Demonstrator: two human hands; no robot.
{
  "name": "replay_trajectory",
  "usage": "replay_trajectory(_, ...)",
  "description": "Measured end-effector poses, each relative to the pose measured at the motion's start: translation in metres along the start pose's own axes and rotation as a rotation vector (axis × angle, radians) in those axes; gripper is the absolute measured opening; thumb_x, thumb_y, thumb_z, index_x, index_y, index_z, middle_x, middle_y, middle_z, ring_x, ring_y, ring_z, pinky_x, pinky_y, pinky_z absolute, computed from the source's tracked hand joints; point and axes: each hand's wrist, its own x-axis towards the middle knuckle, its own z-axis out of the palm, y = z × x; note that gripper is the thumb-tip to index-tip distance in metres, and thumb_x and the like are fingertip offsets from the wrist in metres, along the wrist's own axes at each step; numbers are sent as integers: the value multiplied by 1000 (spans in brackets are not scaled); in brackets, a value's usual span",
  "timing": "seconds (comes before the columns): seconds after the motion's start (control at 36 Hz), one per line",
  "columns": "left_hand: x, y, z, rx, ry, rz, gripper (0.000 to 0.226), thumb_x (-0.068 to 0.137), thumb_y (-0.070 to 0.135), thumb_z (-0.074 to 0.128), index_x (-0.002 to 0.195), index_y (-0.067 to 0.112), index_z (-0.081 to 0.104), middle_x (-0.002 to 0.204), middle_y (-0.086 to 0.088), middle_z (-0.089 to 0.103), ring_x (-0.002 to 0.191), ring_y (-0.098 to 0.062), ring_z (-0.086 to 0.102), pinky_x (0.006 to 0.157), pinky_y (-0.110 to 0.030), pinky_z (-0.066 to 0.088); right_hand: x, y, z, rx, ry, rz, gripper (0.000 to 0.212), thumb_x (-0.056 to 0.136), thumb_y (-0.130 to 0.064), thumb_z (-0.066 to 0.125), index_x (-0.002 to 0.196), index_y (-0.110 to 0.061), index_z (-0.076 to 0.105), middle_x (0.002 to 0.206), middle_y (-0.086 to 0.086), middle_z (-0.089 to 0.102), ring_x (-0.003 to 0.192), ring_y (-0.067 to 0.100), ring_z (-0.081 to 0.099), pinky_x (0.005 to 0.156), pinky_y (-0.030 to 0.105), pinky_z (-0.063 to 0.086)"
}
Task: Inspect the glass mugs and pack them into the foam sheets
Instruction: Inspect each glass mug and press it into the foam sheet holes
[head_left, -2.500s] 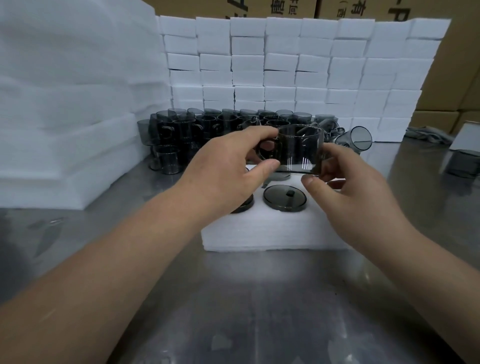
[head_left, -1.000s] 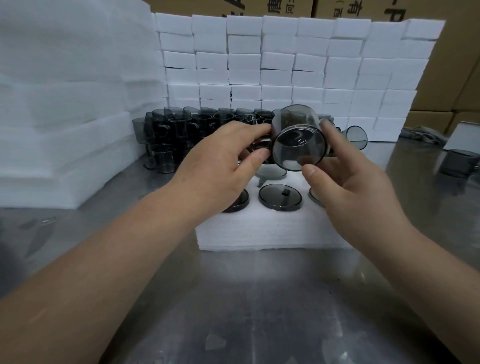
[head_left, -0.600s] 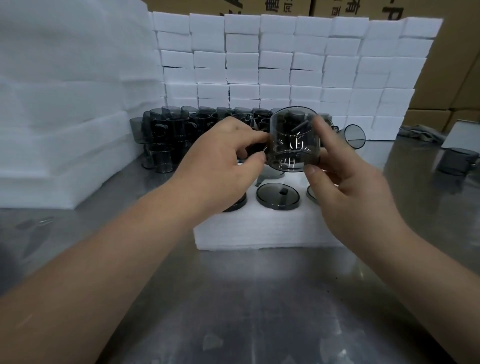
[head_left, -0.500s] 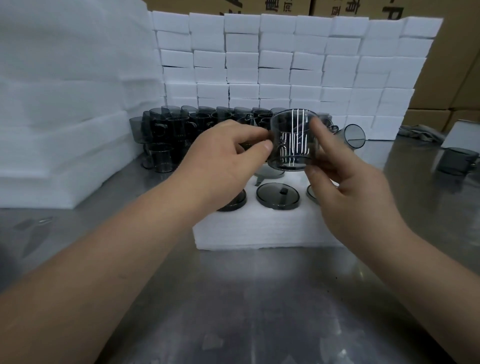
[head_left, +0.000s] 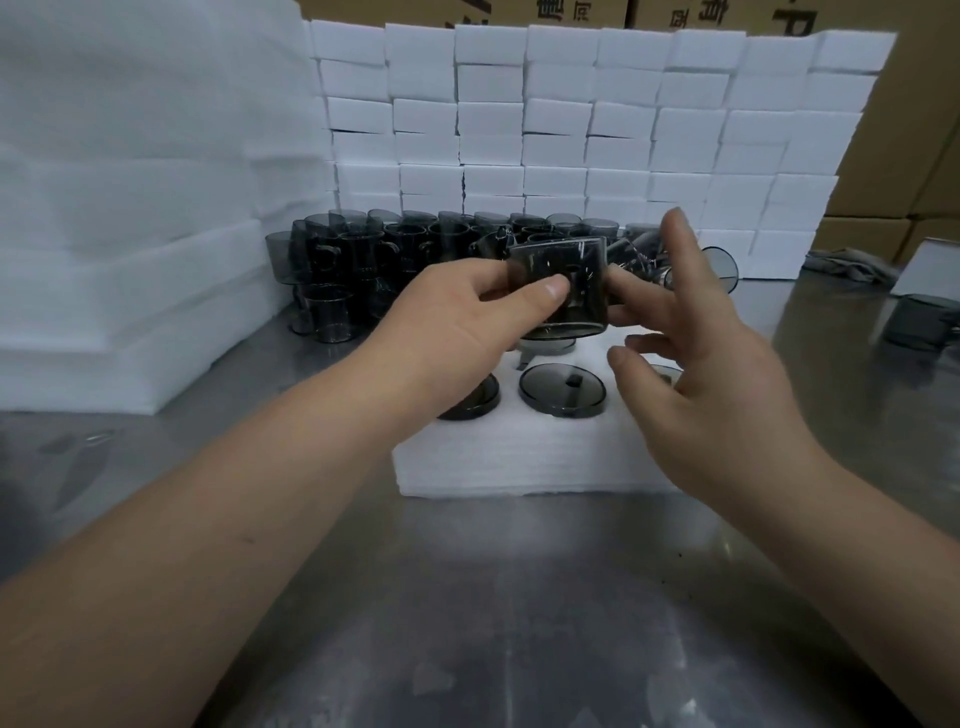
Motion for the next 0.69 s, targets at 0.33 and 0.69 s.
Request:
replay_trajectory(0.33, 4, -3, -2, -73, 57, -36, 31, 64, 62, 58, 77, 36, 67, 74, 24, 67, 67, 12, 59, 66, -19, 40, -2, -9, 0, 7, -140, -78, 85, 83, -19, 43, 125, -68, -12, 129, -48, 33, 119, -13, 42, 93, 20, 42)
replay_trajectory(0.69, 5, -6, -2, -194, 80, -33, 42, 65, 49, 67, 100, 24, 66, 100, 1, 70, 93, -12, 66, 83, -34, 51, -3, -15, 2, 66, -149, -82, 84, 80, -18, 47, 128, -64, -4, 129, -41, 41, 114, 0, 53, 91, 23, 46)
